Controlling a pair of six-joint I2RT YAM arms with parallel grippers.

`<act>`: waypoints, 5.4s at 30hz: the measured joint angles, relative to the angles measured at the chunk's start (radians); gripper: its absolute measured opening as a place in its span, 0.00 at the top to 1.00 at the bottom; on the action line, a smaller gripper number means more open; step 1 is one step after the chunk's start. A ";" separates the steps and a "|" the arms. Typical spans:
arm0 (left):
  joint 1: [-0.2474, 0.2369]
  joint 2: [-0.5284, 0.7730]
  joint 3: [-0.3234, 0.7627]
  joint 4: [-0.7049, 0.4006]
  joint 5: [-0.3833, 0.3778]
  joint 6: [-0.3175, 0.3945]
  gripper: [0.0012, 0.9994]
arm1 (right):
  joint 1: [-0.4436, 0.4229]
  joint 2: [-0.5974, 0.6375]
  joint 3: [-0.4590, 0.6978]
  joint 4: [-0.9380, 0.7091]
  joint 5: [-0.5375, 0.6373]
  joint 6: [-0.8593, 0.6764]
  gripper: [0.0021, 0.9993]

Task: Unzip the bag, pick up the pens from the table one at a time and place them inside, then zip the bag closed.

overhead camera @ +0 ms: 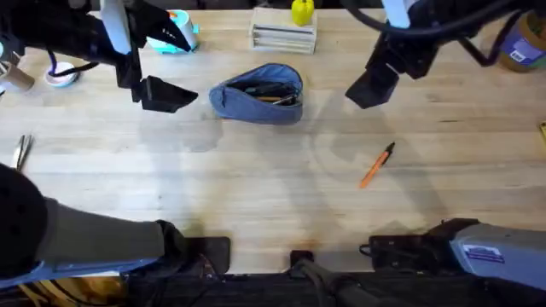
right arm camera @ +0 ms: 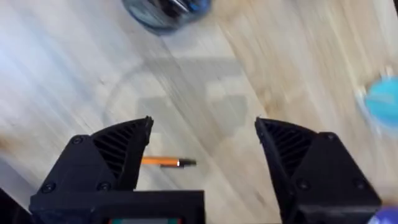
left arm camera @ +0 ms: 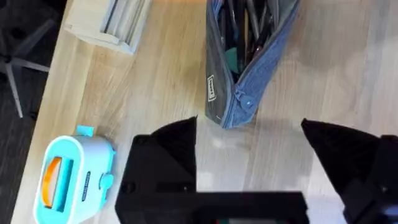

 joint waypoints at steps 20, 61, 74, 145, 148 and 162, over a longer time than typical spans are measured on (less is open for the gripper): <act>0.000 0.000 0.000 -0.002 0.000 0.000 0.01 | -0.086 -0.406 -0.143 -0.178 0.265 0.323 0.00; 0.000 0.000 0.000 -0.010 0.000 0.000 0.01 | 0.006 -0.452 -0.842 0.217 0.185 1.571 0.00; 0.000 0.000 0.000 -0.010 0.000 0.000 0.01 | 0.040 -0.241 -0.842 0.294 0.194 1.645 0.00; 0.000 0.000 0.000 -0.006 0.000 0.000 0.01 | 0.040 -0.066 -0.581 1.072 -0.477 0.160 0.97; 0.000 0.000 0.000 -0.006 0.000 0.000 0.01 | 0.042 0.045 -0.581 1.109 -0.491 -0.060 0.97; 0.000 0.000 0.000 -0.006 0.000 0.000 0.01 | 0.063 0.249 -0.581 1.129 -0.492 -0.268 0.97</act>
